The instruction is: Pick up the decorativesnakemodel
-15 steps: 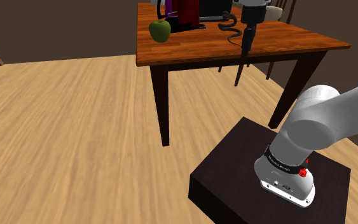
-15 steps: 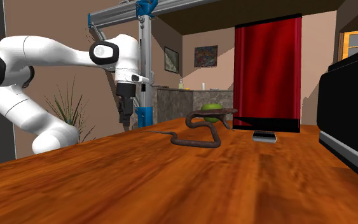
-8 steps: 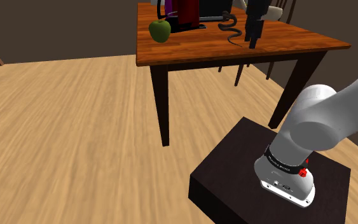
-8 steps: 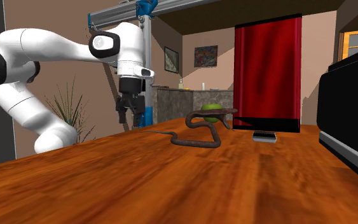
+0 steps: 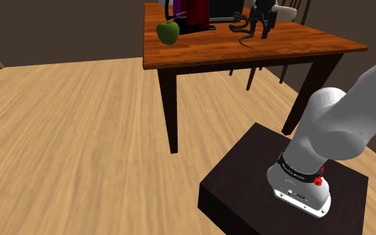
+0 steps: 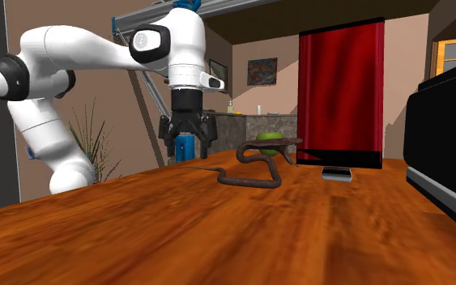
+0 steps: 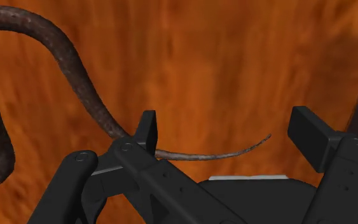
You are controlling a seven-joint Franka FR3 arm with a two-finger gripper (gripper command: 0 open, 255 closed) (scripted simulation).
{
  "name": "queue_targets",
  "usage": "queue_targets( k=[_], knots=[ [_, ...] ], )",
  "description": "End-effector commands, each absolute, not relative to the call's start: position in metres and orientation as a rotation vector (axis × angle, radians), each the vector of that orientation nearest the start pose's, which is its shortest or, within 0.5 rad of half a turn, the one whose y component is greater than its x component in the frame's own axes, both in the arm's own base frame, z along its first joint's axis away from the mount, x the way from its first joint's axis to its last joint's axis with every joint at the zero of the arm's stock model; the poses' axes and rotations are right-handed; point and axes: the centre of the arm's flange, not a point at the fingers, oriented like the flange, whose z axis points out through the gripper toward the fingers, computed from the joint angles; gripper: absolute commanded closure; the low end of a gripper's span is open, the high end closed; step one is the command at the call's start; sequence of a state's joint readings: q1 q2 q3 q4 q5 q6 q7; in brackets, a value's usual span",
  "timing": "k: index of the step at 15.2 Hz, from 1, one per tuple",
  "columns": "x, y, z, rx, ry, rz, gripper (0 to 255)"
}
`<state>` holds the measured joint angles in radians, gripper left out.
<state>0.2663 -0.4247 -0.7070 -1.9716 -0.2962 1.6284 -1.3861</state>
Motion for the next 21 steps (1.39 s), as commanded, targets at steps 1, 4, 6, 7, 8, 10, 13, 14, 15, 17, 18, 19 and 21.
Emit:
queue_targets(
  k=[1,4,6,7,8,10,13,14,15,17,18,19,21],
  knots=[
    [0.397,-0.287,0.598,-2.675,-1.67,0.029,0],
    [0.428,-0.309,0.603,-2.549,-1.855,0.011,0],
    [0.45,-0.321,0.607,-2.458,-1.974,-0.001,0],
    [0.454,-0.323,0.608,-2.445,-1.989,-0.003,0],
    [0.454,-0.323,0.602,-2.445,-1.989,-0.003,0],
    [0.454,-0.323,0.592,-2.445,-1.989,-0.003,0],
    [0.454,-0.323,0.576,-2.445,-1.989,-0.003,0],
    [0.454,-0.323,0.568,-2.445,-1.989,-0.003,0],
    [0.454,-0.323,0.568,-2.445,-1.989,-0.003,0],
    [0.454,-0.322,0.566,-2.445,-1.989,-0.003,255],
    [0.453,-0.321,0.565,-2.445,-1.99,-0.003,255],
    [0.454,-0.321,0.563,-2.445,-1.989,-0.003,255],
    [0.452,-0.32,0.563,-2.445,-1.99,-0.003,255]
  ],
)
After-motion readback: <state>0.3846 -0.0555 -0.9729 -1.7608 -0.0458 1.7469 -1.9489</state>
